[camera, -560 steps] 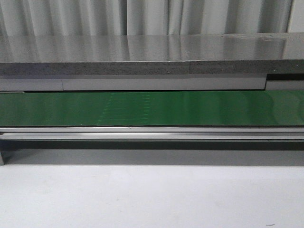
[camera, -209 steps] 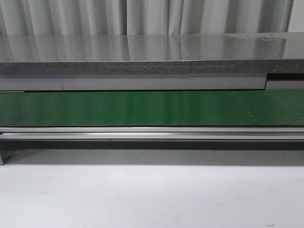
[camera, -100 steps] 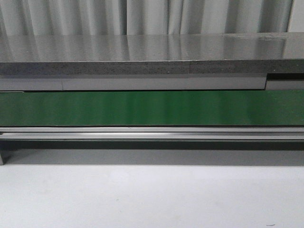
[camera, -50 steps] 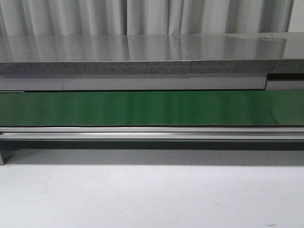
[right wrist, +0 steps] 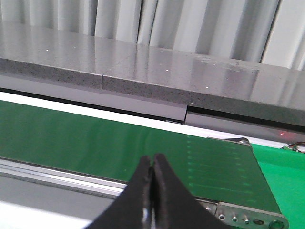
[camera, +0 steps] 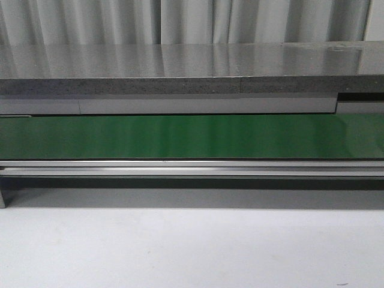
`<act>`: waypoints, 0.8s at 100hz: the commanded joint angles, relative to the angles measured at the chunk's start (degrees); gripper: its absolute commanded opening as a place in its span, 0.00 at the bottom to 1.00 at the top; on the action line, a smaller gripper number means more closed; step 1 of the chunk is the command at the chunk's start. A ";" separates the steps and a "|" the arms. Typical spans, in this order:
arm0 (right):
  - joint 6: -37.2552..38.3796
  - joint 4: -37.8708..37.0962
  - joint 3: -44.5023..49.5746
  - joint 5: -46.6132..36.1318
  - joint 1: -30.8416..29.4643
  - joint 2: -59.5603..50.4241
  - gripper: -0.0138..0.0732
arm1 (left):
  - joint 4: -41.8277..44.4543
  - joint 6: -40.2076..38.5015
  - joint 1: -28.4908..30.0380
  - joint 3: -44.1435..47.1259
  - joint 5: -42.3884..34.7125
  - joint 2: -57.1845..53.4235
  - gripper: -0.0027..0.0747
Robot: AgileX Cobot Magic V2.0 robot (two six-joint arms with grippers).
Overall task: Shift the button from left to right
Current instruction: 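Lift the button with the left gripper and set it on the belt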
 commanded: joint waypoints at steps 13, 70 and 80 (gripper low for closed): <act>0.02 -0.54 -0.02 -4.69 -0.32 -1.03 0.08 | -1.94 0.48 -5.66 -1.66 -1.10 -2.23 0.04; 0.02 -0.54 -0.02 -4.69 -0.32 -1.03 0.08 | -2.31 0.51 -9.10 -1.44 1.12 -0.48 0.46; 0.02 -0.54 -0.02 -4.69 -0.32 -1.03 0.08 | -2.91 0.51 -9.17 -1.44 1.48 -0.48 0.65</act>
